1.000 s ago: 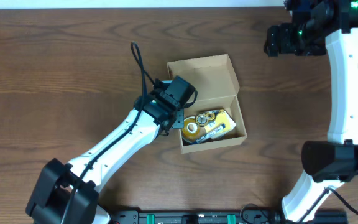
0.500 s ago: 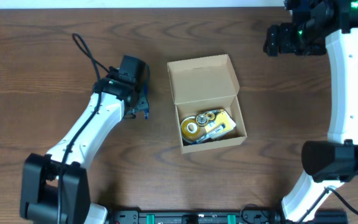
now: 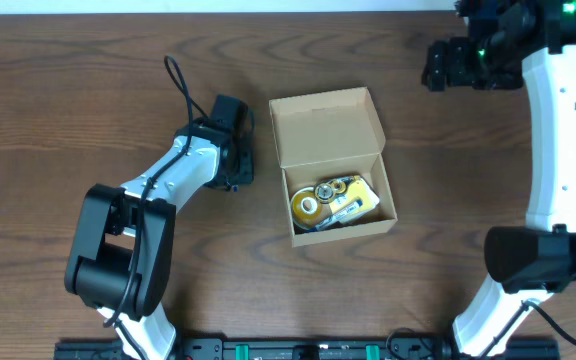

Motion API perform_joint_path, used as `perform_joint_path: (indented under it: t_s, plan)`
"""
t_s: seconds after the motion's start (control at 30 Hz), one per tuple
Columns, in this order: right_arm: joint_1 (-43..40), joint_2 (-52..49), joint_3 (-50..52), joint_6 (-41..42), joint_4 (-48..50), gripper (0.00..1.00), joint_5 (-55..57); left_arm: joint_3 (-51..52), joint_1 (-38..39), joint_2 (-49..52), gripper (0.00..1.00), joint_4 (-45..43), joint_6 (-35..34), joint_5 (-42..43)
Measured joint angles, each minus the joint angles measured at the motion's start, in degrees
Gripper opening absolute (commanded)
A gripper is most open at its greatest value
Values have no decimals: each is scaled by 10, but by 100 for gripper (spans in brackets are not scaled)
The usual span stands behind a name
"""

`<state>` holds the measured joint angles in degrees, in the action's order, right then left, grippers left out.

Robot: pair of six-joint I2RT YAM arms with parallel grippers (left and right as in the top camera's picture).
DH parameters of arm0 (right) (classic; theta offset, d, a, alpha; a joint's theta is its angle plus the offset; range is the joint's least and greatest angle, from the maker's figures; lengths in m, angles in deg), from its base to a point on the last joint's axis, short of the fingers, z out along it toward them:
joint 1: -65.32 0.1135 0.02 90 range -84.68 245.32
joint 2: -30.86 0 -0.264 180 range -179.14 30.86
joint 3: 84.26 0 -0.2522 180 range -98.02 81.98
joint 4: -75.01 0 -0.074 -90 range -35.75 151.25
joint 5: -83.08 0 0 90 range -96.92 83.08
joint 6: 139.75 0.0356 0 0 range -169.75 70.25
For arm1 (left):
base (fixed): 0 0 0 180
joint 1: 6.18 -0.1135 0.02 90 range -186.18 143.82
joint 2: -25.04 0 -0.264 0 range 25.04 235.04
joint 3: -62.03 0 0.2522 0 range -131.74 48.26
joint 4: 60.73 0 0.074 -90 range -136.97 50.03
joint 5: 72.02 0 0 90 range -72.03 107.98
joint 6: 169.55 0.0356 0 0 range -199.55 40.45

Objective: Pack container
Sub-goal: 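Move the left gripper to the blue pen and grasp it, then carry the blue pen into the box and release it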

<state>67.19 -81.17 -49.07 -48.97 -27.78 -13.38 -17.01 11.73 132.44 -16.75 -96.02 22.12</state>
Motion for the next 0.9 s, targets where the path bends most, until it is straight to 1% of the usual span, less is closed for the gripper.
perform_joint_path:
  t_s: [0.1, 0.13, 0.33, 0.43, 0.47, 0.5, 0.57, 0.6, 0.9]
  plan:
    - [15, 0, 0, 0, 0, 89, 0, 0, 0, 0, 28, -9, 1, 0]
    - [20, 0, 0, 0, 0, 89, 0, 0, 0, 0, 27, -10, 2, 0]
    - [33, 0, 0, 0, -1, 88, 0, 0, 0, 0, 27, -14, 2, -13]
    - [41, 0, 0, 0, -2, 88, 0, 0, 0, 3, 29, -15, 2, -18]
    - [44, 0, 0, 0, -2, 89, 0, 0, 0, 6, 28, -16, 2, -18]
    - [45, 0, 0, 0, -2, 89, 0, 0, 0, 11, 25, -18, 2, -19]
    - [47, 0, 0, 0, -2, 89, 0, -1, 0, 18, 13, -21, 2, -22]
    - [47, 0, 0, 0, -2, 89, 0, -1, 0, 19, 6, -21, 2, -25]
    - [47, 0, 0, 0, 5, 91, 1, -8, 0, 18, 6, -10, 0, -17]
